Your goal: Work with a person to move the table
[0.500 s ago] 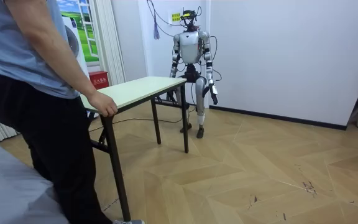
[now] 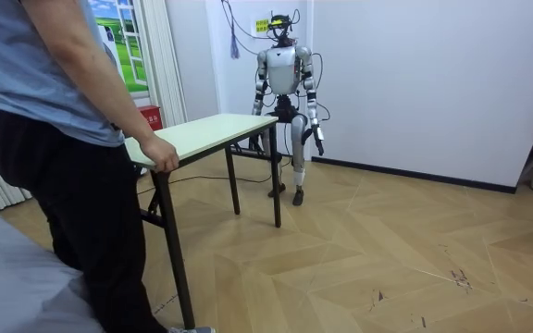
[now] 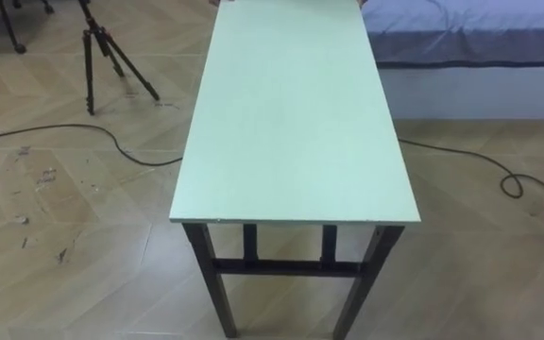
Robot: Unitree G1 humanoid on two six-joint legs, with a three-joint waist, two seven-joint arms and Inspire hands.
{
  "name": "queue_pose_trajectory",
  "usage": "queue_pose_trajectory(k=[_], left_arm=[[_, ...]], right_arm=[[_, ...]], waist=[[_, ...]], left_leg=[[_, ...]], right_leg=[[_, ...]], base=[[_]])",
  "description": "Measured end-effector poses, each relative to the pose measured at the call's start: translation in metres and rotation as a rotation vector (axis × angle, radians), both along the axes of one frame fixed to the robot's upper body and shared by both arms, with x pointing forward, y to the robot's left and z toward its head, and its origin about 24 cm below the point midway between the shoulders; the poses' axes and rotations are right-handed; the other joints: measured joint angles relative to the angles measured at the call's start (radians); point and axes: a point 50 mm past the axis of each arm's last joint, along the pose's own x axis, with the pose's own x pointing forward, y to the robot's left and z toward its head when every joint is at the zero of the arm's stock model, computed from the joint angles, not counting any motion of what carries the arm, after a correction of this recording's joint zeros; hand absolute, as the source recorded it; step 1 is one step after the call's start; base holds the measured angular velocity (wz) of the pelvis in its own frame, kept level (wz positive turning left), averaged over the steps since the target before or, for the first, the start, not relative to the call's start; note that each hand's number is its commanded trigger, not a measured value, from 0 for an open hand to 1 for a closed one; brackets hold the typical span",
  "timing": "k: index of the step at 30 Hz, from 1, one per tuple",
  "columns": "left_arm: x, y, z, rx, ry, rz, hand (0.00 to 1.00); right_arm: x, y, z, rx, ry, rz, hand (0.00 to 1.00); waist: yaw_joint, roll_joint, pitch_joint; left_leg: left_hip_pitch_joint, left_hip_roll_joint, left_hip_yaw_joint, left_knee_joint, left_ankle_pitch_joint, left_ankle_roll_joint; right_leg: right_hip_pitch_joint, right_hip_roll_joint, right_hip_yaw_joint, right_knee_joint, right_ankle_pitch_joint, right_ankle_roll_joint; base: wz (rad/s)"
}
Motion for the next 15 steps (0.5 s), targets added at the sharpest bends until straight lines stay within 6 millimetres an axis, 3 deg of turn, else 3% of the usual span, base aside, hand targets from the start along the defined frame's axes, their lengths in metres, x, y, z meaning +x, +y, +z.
queue_pose_trajectory(k=[9,10,15], left_arm=[[-0.012,-0.001,-0.003,-0.189,-0.006,0.227,0.00],[-0.009,-0.002,-0.003,-0.218,-0.027,0.256,0.00],[0.017,-0.013,0.002,-0.383,-0.191,0.367,0.00]], right_arm=[[-0.001,0.002,0.001,0.115,-0.031,-0.059,0.00],[0.003,0.003,0.002,0.136,-0.051,-0.079,0.00],[0.033,0.006,0.014,0.230,-0.256,-0.142,0.00]], waist=[[0.000,0.006,0.0032],[0.000,0.016,-0.0019],[-0.008,0.018,0.0005]], left_leg=[[-0.003,0.004,-0.003,0.003,0.000,0.000],[-0.011,0.004,-0.004,0.007,0.000,0.000],[-0.024,0.003,-0.001,0.008,0.002,0.003]], right_leg=[[-0.002,-0.001,-0.008,-0.002,0.000,0.000],[-0.011,-0.001,-0.008,0.002,0.000,0.000],[-0.016,-0.004,-0.013,0.004,0.002,0.003]], base=[[0.01],[0.00],[0.00]])
